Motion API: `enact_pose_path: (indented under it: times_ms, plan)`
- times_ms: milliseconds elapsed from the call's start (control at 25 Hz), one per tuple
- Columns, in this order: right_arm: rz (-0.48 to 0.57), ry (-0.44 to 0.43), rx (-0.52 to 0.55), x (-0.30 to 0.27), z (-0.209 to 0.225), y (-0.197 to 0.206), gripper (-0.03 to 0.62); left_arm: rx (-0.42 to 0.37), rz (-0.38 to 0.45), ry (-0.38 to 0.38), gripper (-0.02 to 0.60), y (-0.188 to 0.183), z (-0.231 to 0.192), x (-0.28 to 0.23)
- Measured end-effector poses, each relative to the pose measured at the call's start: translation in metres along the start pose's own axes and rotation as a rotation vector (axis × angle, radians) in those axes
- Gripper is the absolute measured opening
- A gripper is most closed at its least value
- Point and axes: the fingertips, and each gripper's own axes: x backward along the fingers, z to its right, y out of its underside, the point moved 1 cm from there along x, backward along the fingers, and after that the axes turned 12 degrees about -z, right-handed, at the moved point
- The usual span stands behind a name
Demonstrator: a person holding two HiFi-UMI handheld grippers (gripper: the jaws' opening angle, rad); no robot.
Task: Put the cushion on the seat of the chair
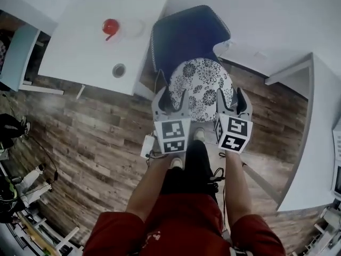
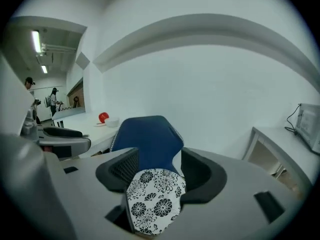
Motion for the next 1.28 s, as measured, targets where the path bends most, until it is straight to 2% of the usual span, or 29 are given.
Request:
enact_pose_path:
  times_ms: [160, 400, 560, 800, 840, 880, 920, 960, 1040, 1120, 1280]
  plan:
    - [0.069, 0.010, -0.004, 0.057, -0.015, -0.020, 0.252, -0.007, 0.078, 0.012, 0.222, -0.025, -0.003, 0.054]
    - [0.181, 0.031, 0.043, 0.133, -0.036, -0.042, 0.252, -0.077, 0.204, 0.031, 0.222, -0.055, 0.006, 0.124]
    - [0.249, 0.041, 0.070, 0.172, -0.046, -0.056, 0.252, -0.090, 0.291, 0.059, 0.222, -0.071, 0.014, 0.162]
    - [0.351, 0.050, 0.090, 0.220, -0.054, -0.073, 0.250, -0.106, 0.361, 0.088, 0.222, -0.088, 0.024, 0.204]
    - [0.370, 0.052, 0.088, 0.228, -0.054, -0.075, 0.226, -0.102, 0.380, 0.094, 0.221, -0.092, 0.025, 0.212]
    - [0.389, 0.057, 0.082, 0.237, -0.054, -0.076, 0.171, -0.097, 0.402, 0.101, 0.221, -0.095, 0.026, 0.221]
    - [0.407, 0.062, 0.073, 0.245, -0.053, -0.078, 0.089, -0.094, 0.422, 0.109, 0.216, -0.098, 0.026, 0.229]
    - [0.420, 0.064, 0.066, 0.252, -0.053, -0.080, 0.046, -0.095, 0.438, 0.112, 0.198, -0.101, 0.027, 0.236]
    - [0.439, 0.058, 0.068, 0.262, -0.056, -0.083, 0.034, -0.109, 0.466, 0.103, 0.115, -0.107, 0.026, 0.249]
    - [0.454, 0.063, 0.087, 0.270, -0.062, -0.084, 0.031, -0.125, 0.480, 0.094, 0.069, -0.110, 0.026, 0.257]
    - [0.470, 0.065, 0.113, 0.280, -0.069, -0.084, 0.029, -0.137, 0.484, 0.112, 0.035, -0.110, 0.031, 0.268]
